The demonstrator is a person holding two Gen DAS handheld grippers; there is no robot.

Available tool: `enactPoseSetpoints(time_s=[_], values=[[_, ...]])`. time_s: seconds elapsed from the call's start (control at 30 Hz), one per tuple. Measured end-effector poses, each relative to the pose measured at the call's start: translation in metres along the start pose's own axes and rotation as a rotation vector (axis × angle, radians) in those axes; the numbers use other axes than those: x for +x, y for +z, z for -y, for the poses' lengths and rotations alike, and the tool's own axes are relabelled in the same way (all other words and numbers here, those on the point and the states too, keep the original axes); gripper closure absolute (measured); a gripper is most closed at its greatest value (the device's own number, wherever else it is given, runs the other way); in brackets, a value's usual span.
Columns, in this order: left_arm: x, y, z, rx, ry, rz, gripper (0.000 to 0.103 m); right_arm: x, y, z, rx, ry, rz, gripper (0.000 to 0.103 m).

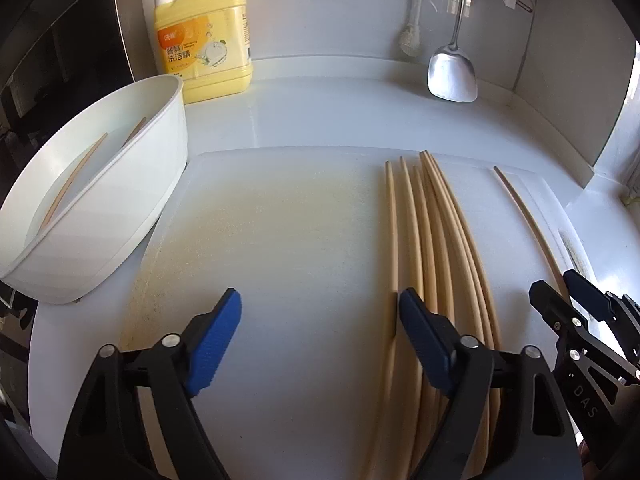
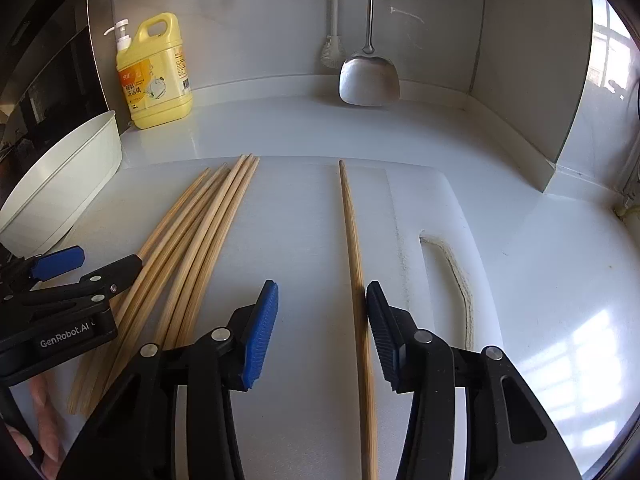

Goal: Organize utensils
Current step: 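Close the right tool on a chopstick while the left tool grasps another chopstick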

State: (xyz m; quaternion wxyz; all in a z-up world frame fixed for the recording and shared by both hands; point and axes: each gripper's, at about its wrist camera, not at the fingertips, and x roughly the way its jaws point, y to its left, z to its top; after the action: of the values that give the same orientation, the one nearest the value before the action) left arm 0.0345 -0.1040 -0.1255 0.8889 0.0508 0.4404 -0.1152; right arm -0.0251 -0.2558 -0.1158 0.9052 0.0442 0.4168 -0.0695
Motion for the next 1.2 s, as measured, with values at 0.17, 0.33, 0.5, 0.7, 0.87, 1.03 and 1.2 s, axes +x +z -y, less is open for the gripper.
enactPoseSetpoints(time_s=[0.17,0.33,0.5,0.7,0.87,1.03,1.2], values=[[-0.003,0.002,0.008,0.021,-0.023,0.006,0.060,-0.001,-0.001,-0.001,-0.015,0.004,0.005,0.083],[-0.005,0.001,0.014,0.043,-0.043,0.007,0.095,-0.002,-0.002,-0.002,-0.028,-0.007,0.007,0.096],[-0.007,-0.001,0.011,0.027,-0.056,0.003,0.095,-0.004,-0.004,-0.002,-0.019,0.005,0.007,0.096],[-0.011,-0.003,0.005,-0.006,-0.072,-0.018,0.095,-0.007,-0.005,-0.001,0.010,0.039,0.001,0.096],[-0.023,0.001,0.000,-0.030,-0.080,-0.015,0.096,-0.017,0.001,-0.003,0.013,0.059,0.009,0.096],[-0.048,0.014,-0.009,-0.062,-0.083,-0.011,0.096,-0.036,0.014,-0.008,-0.001,0.081,0.015,0.096],[-0.085,0.031,-0.023,-0.089,-0.067,0.011,0.096,-0.063,0.038,-0.019,-0.039,0.127,0.044,0.096]])
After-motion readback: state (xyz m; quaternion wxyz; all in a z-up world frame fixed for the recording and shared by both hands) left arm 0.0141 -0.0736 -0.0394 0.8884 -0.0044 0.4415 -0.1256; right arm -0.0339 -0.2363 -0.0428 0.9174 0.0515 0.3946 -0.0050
